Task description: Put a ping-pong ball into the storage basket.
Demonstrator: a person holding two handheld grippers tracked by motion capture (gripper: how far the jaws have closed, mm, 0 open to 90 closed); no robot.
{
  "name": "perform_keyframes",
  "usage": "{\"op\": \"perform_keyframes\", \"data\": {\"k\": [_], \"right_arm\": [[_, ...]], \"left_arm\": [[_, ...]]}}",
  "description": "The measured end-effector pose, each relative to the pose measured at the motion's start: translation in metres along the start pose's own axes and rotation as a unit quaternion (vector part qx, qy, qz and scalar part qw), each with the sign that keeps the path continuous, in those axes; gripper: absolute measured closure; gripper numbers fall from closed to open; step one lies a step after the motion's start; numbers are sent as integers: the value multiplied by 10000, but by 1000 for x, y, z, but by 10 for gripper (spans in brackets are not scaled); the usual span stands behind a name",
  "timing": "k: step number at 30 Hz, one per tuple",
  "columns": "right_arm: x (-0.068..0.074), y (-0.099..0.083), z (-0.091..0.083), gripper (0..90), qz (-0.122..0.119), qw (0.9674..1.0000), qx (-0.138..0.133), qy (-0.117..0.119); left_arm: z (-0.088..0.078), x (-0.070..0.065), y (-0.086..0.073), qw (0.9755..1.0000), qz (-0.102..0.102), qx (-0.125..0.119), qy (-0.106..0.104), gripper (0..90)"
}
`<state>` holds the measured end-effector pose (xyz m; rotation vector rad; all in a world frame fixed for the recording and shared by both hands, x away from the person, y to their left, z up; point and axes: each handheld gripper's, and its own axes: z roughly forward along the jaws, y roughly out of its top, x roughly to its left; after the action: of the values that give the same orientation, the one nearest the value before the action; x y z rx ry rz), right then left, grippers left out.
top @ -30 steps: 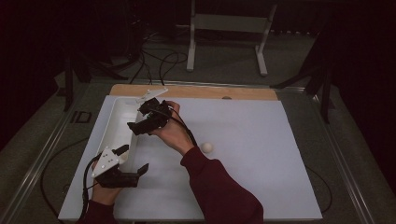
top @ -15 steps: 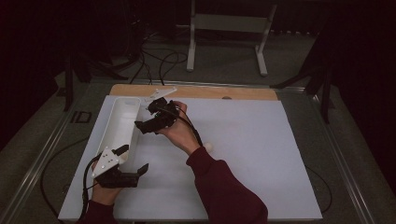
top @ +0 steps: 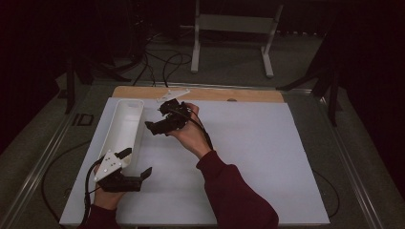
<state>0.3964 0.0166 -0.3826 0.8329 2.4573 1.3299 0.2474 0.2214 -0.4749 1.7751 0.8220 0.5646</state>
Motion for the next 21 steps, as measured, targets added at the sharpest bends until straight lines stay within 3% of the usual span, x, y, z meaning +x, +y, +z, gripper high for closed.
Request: {"op": "perform_keyframes", "data": {"k": [21], "right_arm": [[-18, -13, -17, 96, 68, 9996, 18, -264]], "left_arm": [[0, 0, 0, 10000, 5, 4, 13, 24]]}}
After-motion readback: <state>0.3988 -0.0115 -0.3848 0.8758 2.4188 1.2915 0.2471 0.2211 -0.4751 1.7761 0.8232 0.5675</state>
